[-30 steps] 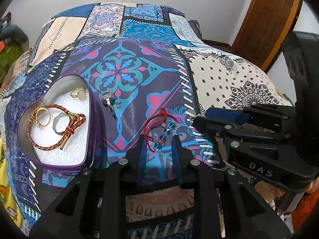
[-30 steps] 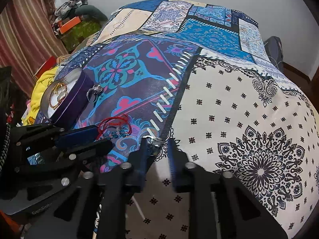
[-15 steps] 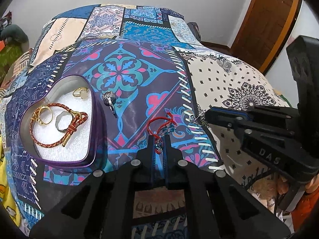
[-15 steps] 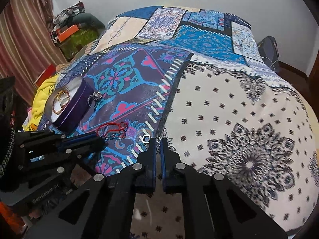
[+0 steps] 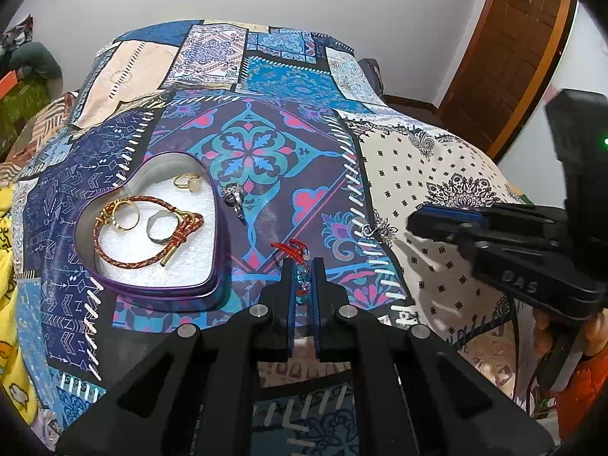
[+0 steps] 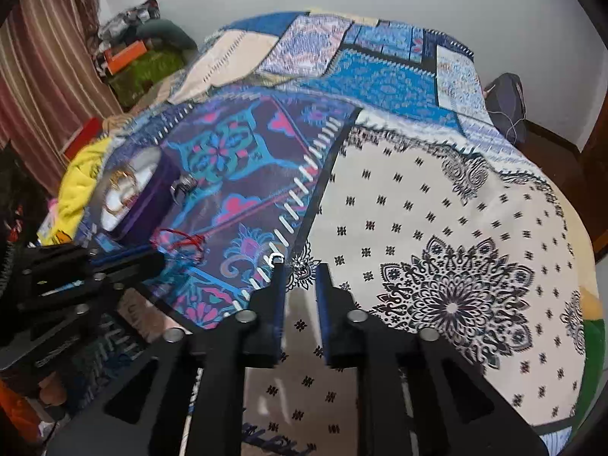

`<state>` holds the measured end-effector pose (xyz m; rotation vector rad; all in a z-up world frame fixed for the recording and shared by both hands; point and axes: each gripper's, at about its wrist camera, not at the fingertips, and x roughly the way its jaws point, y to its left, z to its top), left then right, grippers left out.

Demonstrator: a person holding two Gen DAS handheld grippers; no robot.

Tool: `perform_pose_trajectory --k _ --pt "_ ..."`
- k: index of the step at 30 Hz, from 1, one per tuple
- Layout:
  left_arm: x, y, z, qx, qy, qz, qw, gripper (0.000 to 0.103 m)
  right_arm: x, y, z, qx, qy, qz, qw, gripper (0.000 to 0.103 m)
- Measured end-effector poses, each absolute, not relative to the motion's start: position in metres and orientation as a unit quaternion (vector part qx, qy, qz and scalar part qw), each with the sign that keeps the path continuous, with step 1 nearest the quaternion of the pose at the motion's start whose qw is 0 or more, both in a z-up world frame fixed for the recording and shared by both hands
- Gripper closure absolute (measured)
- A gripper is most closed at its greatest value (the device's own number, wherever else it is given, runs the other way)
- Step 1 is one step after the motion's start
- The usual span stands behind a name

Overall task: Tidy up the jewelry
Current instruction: 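Grasp the red string bracelet with the left tool while the right grasps the silver earring, then carry the red bracelet with the left tool while the right carries the earring over the heart tin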

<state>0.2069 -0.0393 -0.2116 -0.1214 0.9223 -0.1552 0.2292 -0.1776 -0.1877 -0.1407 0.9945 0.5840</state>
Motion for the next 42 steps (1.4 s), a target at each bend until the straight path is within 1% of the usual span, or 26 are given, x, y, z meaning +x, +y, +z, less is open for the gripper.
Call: perform_pose_trajectory --k 8,16,18,20,29,37,42 --pt "0.206 -0.034 -0.228 -0.057 0.462 -0.074 0.882 0.097 0.239 -0.167 -0.203 -0.083 0.475 0.271 0.833 0.087" --pt "0.207 -0.036 -0.229 -0.056 0.459 -0.082 0.883 0.097 0.242 -0.157 -0.206 -0.105 0.467 0.288 0.83 0.087" --pt "0.207 -0.036 -0.229 -0.057 0.458 -0.082 0.883 0.097 0.243 -0.157 -0.206 -0.1 0.465 0.29 0.831 0.089" --pt "0.207 -0.035 -0.229 -0.059 0.458 -0.083 0.883 0.097 0.244 -0.158 -0.206 -0.096 0.462 0.29 0.833 0.096" --pt "0.205 -0.033 -0.228 -0.063 0.454 -0.083 0.885 0.097 0.228 -0.163 -0.203 -0.091 0.465 0.3 0.828 0.096" --pt "0.202 -0.032 -0.222 -0.067 0.447 -0.084 0.888 0.097 0.211 -0.178 -0.188 -0.072 0.455 0.296 0.837 0.096" --pt "0.198 -0.031 -0.209 -0.072 0.432 -0.085 0.895 0.097 0.205 -0.179 -0.169 -0.066 0.434 0.295 0.849 0.096"
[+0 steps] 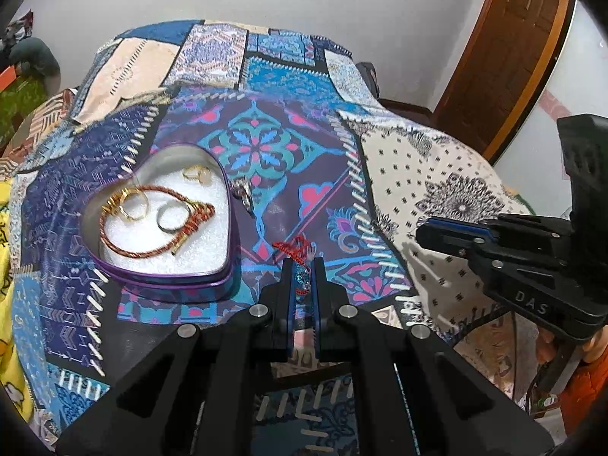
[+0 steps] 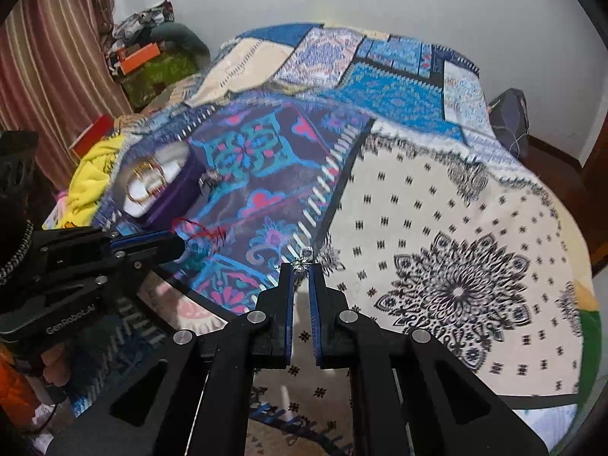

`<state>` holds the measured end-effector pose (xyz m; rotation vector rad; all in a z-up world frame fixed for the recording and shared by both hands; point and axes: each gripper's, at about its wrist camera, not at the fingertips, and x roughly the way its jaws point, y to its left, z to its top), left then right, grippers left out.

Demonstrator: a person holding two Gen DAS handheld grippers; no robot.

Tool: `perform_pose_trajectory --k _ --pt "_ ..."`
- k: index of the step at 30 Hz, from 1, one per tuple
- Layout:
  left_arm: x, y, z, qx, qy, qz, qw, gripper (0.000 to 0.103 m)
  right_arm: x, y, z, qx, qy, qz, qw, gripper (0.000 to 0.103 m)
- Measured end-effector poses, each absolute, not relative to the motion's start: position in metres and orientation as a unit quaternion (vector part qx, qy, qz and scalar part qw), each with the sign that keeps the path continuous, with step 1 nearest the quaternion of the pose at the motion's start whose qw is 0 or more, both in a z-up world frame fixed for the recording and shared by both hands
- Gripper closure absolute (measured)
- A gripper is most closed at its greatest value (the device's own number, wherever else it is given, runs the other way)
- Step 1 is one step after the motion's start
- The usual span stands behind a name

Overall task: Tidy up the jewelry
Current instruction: 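Carry the red bracelet with the left tool while the right carries the earring over the heart tin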

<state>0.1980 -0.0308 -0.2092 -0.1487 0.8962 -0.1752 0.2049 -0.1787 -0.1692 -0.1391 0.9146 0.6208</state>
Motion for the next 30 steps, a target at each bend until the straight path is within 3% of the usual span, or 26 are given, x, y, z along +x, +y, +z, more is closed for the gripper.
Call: perform_pose_trajectory --k 18,30 --pt "0.164 0.014 -0.116 -0.07 0.328 -0.057 0.94 0.097 0.193 -0.136 -0.107 -0.037 0.349 0.346 0.87 0.096" --pt "0.161 0.053 -0.102 -0.075 0.302 -0.03 0.95 0.097 0.193 -0.09 -0.112 -0.038 0.348 0.383 0.855 0.096"
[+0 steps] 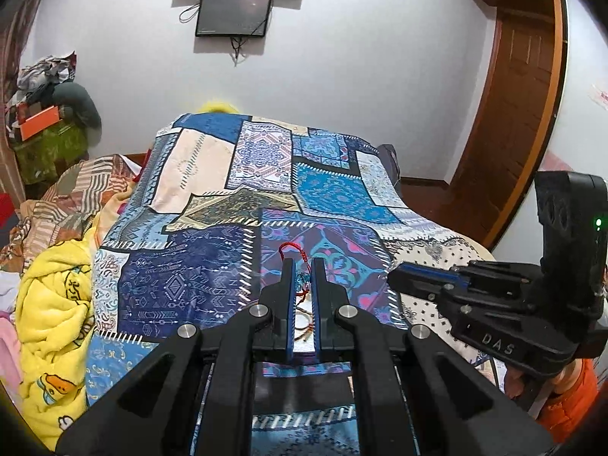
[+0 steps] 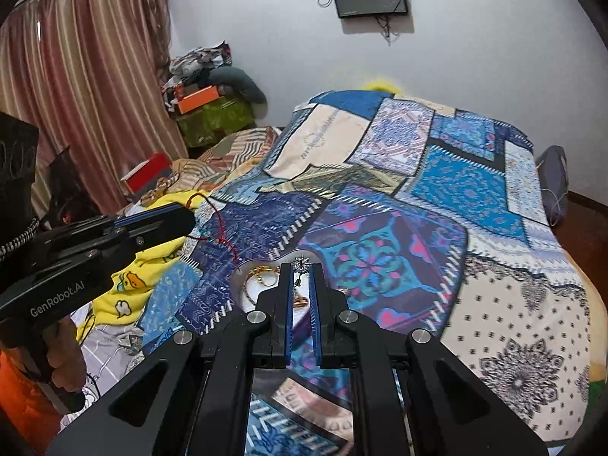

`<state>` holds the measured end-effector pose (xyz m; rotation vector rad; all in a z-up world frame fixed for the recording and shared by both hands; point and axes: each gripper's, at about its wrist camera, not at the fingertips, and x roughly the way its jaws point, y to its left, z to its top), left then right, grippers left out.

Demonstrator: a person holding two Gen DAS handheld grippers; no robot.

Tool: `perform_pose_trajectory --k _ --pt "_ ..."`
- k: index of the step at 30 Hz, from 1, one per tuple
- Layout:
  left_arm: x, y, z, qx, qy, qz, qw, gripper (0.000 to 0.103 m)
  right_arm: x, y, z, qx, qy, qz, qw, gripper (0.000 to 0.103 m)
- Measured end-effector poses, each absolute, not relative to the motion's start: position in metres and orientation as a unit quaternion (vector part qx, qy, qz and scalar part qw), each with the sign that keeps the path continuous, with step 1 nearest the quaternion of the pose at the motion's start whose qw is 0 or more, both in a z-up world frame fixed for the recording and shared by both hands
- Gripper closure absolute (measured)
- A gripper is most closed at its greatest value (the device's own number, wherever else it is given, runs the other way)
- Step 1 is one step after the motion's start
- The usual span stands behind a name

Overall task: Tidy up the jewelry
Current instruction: 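Carry the red bracelet with the left tool while the right carries the earring over the heart tin, then open both tools above the heart tin to drop the bracelet and earring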

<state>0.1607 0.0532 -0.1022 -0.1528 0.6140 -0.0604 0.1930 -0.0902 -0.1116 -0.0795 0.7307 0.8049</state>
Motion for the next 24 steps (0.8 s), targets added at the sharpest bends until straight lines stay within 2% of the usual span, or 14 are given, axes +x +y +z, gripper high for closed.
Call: perform_pose_trajectory --k 14,24 --pt "0.179 0.075 -0.144 -0.114 0.347 -0.039 0.93 0.097 0.198 -0.056 -0.157 -0.075 0.406 0.397 0.82 0.096" --pt "0.188 0.075 -0.167 -0.117 0.375 -0.047 0.919 0.097 0.198 -0.048 -0.169 -0.094 0.422 0.394 0.811 0.096"
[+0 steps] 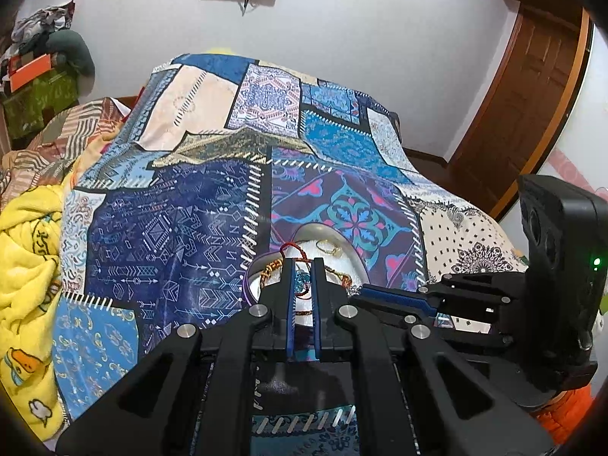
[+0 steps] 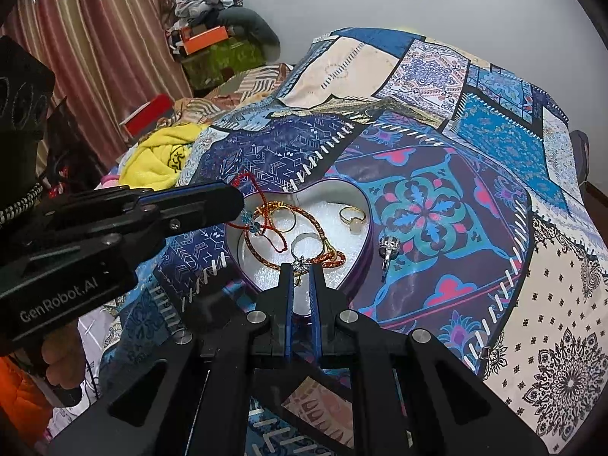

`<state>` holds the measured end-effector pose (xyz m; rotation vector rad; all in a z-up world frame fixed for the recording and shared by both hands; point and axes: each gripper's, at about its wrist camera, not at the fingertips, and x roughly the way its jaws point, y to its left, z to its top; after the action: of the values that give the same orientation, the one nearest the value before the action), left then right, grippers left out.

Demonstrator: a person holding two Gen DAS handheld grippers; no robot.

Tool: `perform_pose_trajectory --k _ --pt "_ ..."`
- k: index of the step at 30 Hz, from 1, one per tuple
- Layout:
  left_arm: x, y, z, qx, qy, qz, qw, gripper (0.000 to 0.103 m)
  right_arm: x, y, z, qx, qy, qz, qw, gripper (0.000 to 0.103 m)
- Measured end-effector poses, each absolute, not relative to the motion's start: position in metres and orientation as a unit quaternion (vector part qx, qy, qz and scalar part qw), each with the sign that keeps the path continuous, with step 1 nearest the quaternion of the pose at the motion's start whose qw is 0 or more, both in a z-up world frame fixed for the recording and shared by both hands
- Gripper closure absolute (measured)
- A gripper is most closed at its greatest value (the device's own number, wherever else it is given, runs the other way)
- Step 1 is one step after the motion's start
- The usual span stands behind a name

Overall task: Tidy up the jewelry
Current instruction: 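Open both tools above the heart tin to drop the bracelet and earring, then withdraw both open tools from the tin toward the loose silver rings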

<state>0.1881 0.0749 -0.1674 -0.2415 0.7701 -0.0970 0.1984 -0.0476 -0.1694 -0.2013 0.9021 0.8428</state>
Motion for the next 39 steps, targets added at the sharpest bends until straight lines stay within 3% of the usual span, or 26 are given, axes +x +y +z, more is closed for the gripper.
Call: perform_pose_trajectory --k 12,15,17,20,39 --pt "0.184 0.073 -0.169 -0.097 0.379 -0.044 0.919 0.095 0.202 -0.044 -0.167 -0.099 0.427 0.384 0.812 0.094" --pt "0.182 0.073 -0.165 -0.092 0.376 -0.033 0.921 0.08 0.202 -0.047 -0.163 -0.094 0.425 0.381 0.816 0.087" --pt "0.18 0.075 -0.161 -0.091 0.372 -0.024 0.924 0.066 0.201 -0.05 -0.159 -0.091 0.42 0.378 0.82 0.077" --pt "0.178 0.076 -0.156 -0.093 0.368 -0.017 0.925 0.064 0.198 -0.059 -0.152 -0.085 0.409 0.372 0.829 0.067" --pt "0.181 0.031 -0.136 -0.084 0.365 -0.039 0.926 0.063 0.214 -0.162 -0.126 -0.024 0.392 0.272 0.879 0.066"
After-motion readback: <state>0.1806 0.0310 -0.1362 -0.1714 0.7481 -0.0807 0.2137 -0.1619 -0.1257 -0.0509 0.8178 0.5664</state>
